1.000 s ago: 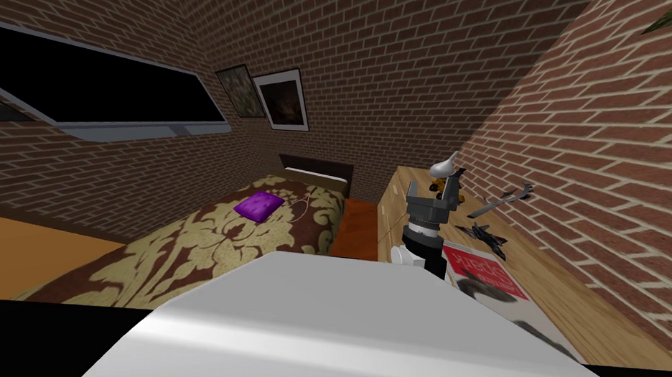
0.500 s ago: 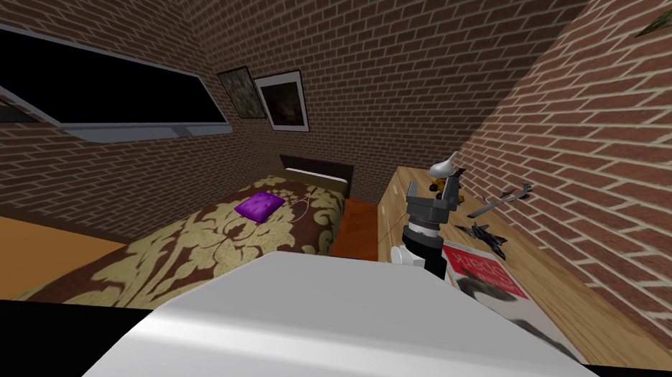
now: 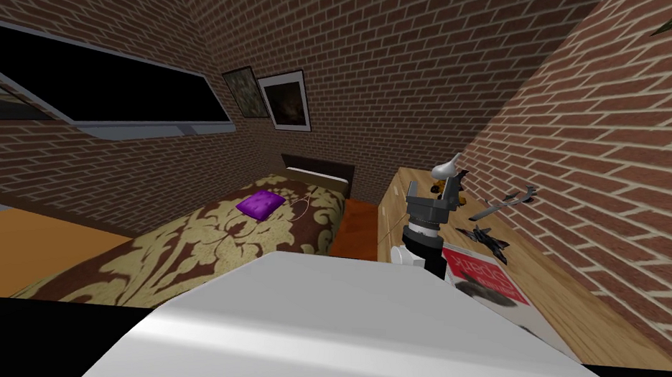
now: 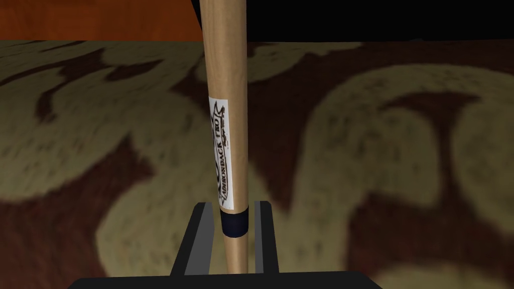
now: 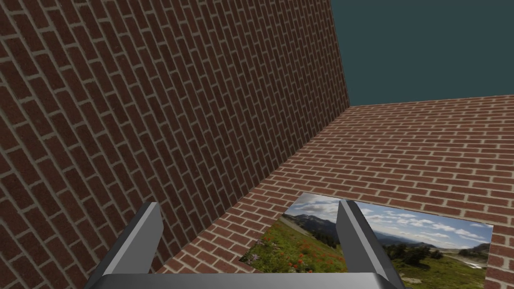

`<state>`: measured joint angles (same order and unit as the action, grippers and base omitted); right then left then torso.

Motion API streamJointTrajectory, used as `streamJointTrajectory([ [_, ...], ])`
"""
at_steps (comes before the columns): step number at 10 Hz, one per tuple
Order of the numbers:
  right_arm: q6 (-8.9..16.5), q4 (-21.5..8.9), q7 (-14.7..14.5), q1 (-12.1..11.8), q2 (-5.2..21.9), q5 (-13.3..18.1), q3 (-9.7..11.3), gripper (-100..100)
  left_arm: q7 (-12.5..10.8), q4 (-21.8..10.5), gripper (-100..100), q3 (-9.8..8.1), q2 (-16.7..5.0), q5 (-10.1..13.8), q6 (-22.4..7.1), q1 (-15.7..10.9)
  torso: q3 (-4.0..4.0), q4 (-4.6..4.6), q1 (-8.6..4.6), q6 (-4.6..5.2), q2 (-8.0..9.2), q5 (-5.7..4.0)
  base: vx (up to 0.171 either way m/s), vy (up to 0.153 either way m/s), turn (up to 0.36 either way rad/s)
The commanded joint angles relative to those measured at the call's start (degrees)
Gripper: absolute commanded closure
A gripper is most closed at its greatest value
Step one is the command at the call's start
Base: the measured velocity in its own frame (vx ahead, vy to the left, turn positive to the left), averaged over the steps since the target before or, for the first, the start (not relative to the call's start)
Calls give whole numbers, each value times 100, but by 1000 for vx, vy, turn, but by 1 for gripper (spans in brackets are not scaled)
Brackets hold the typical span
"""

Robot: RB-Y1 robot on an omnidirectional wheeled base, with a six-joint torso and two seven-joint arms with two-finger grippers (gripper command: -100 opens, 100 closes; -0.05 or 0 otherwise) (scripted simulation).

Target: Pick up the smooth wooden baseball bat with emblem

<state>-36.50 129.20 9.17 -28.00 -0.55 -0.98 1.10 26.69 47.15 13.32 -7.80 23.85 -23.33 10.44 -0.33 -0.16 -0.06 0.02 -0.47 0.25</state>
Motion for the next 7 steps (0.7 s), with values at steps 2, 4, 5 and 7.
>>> streamJointTrajectory([
  [2, 0, 0, 0, 0, 0, 0, 0, 0, 106, 293, 100, 0, -120, 107, -212, 106, 1, 0, 6, 1, 1, 1, -6, -44, 24],
  [4, 0, 0, 0, 0, 1, 0, 0, 0, 203, 538, 100, 4, -239, 226, -393, 183, 1, 2, 19, 1, 1, 2, -3, -29, 37],
  [5, 0, 0, 0, 0, 1, 0, 0, 0, 252, 661, 100, 6, -299, 286, -484, 222, 1, 1, 18, 0, 1, 2, 0, -38, 46],
  [7, 0, 0, 0, 0, 1, 0, 0, 0, 218, 599, 0, 0, -262, 239, -441, 203, 1, 2, 21, 2, 0, 3, 0, -9, 5],
])
